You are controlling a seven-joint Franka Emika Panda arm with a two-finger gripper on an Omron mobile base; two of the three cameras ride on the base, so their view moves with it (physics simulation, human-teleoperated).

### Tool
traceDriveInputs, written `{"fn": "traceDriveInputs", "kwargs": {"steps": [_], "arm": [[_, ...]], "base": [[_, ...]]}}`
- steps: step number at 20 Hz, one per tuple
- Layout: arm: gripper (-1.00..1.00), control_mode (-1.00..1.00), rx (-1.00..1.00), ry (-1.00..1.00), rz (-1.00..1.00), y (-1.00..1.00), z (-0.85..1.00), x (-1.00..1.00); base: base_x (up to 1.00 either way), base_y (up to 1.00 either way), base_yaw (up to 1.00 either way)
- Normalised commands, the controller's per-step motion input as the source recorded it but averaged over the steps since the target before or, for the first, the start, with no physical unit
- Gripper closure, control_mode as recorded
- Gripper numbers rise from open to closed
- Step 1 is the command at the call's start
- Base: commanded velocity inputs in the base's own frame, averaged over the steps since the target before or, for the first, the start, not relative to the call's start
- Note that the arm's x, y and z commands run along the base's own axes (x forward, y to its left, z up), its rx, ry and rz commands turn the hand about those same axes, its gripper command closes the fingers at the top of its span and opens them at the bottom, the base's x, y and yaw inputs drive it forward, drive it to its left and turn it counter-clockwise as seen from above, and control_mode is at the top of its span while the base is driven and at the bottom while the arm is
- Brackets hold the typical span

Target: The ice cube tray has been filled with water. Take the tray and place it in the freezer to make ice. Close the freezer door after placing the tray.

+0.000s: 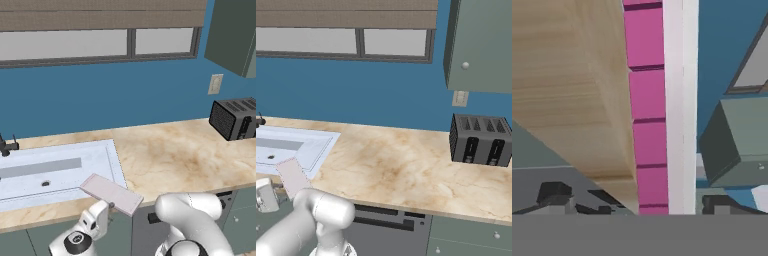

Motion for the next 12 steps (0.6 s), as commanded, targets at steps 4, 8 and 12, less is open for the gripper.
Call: {"fn": "traceDriveInputs", "kwargs": {"steps": [4, 8, 12], "arm": [[-1.0, -1.0, 0.09, -0.06, 0.0, -0.18, 0.02, -0.02], [-1.0, -1.0, 0.14, 0.0, 0.01, -0.28, 0.0, 0.0], [-1.0, -1.0, 0.17, 0.0, 0.05, -0.33, 0.0, 0.0]], "base": [[0.0, 0.0, 0.0], [0.0, 0.0, 0.0], [0.0, 0.0, 0.0]]}}
